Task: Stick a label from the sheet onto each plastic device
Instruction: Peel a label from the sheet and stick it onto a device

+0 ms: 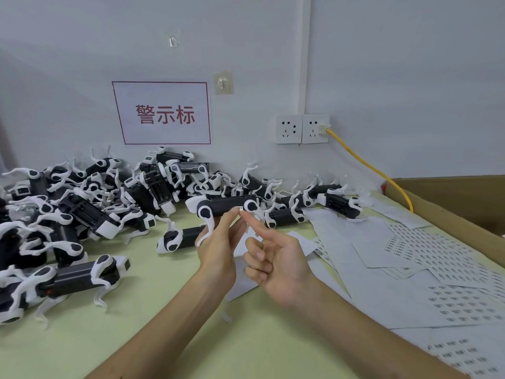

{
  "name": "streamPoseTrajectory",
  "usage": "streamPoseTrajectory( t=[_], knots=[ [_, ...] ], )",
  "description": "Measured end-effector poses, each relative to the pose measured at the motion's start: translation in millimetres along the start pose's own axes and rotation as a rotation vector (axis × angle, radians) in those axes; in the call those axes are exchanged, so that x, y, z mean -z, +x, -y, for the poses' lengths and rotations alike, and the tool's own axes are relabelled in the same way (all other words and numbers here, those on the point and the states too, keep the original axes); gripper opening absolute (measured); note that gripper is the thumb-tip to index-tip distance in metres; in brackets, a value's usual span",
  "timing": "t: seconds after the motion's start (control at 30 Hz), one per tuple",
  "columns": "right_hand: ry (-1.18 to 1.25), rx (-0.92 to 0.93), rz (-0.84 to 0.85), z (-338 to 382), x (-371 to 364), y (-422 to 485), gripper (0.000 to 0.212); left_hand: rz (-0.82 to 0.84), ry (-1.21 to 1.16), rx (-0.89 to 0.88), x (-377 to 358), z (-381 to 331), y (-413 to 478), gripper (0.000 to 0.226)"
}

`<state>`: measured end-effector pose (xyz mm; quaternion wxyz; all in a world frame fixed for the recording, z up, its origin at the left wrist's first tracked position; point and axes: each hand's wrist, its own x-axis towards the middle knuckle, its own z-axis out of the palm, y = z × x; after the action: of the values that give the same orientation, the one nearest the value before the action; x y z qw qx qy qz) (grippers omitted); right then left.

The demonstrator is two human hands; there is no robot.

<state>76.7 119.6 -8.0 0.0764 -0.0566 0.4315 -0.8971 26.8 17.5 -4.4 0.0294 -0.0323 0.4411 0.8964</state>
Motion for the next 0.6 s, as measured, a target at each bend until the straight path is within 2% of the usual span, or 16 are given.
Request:
streamPoseTrajectory(
  t=[0.4,0.5,0.6],
  knots=[
    [-0.013,0.037,-0.028,-0.7,-0.4,3.2,0.04,-0.093,0.019,-0.087,0.3,7.8,8.1,0.034],
    [0.09,0.093,-0.089,7.7,3.8,3.4,0.047,-0.178,-0.032,-0.099,5.9,-2.2,17.0,0.012],
    [0.152,0.152,-0.139,23.4,13.8,3.1,0.043,-0.153,-0.028,-0.15,18.3,-12.9,27.5,0.01]
  ],
)
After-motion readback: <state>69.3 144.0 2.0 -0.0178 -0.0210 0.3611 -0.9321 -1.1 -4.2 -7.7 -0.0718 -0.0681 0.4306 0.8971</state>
